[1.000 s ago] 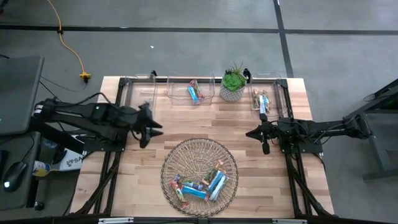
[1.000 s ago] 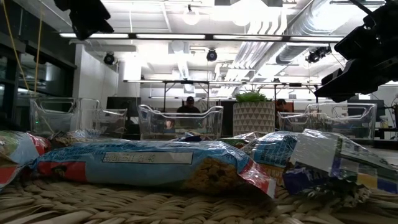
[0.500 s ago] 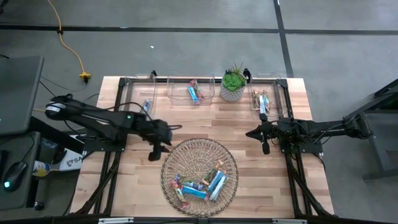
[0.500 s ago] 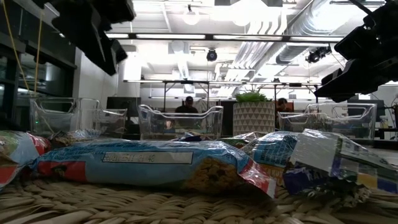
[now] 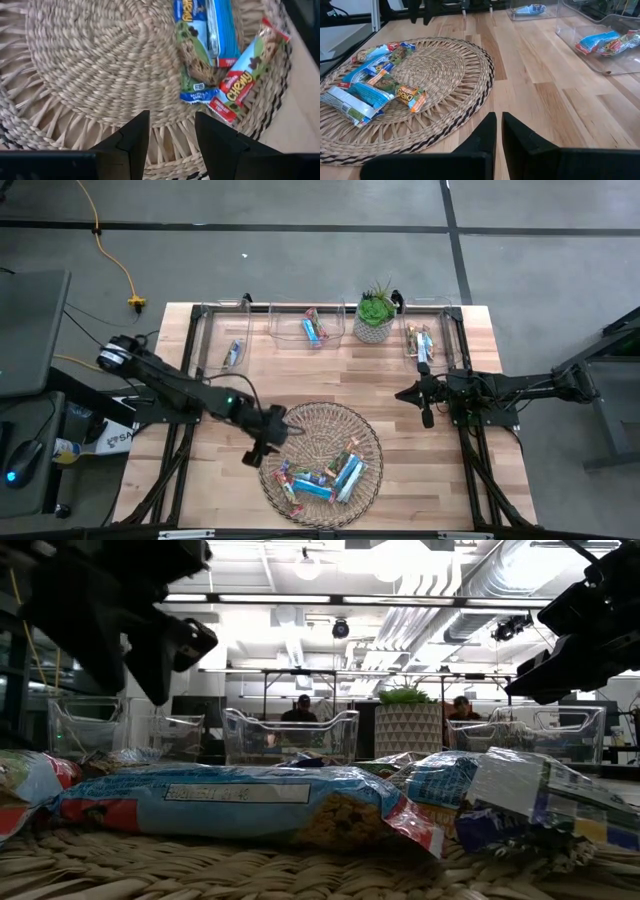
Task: Pick and place Granola Bars by type
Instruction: Put the blue granola bar into the left transparent bin
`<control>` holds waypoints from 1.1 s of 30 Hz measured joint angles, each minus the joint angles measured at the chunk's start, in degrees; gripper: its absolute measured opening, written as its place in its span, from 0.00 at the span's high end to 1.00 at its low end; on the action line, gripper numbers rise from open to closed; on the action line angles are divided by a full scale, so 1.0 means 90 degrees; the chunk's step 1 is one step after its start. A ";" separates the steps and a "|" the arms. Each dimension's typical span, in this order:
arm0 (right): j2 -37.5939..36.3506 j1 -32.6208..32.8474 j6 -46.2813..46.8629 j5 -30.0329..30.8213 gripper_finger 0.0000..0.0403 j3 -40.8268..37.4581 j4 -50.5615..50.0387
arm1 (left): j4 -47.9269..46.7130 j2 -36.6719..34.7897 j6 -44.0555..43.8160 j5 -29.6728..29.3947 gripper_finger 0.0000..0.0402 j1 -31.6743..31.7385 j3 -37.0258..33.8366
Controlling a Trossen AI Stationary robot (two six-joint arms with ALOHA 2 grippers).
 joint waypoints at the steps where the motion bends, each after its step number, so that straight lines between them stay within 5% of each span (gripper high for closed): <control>1: 0.0003 0.0000 -0.0001 0.0000 0.97 0.0000 0.0002 | 0.0054 0.0025 0.0000 -0.0154 0.62 -0.0108 0.0000; 8: 0.0001 0.0000 -0.0007 -0.0002 0.97 0.0000 0.0007 | 0.0577 0.0043 0.0002 -0.0793 0.62 -0.0680 0.0007; 20: 0.0001 0.0000 -0.0001 -0.0005 0.97 0.0000 0.0012 | 0.1033 0.0124 -0.0170 -0.0626 0.61 -0.0753 0.0012; 33: 0.0001 0.0000 -0.0002 -0.0010 0.97 0.0000 0.0007 | 0.1553 0.0906 -0.0138 -0.0369 0.40 -0.0753 0.0008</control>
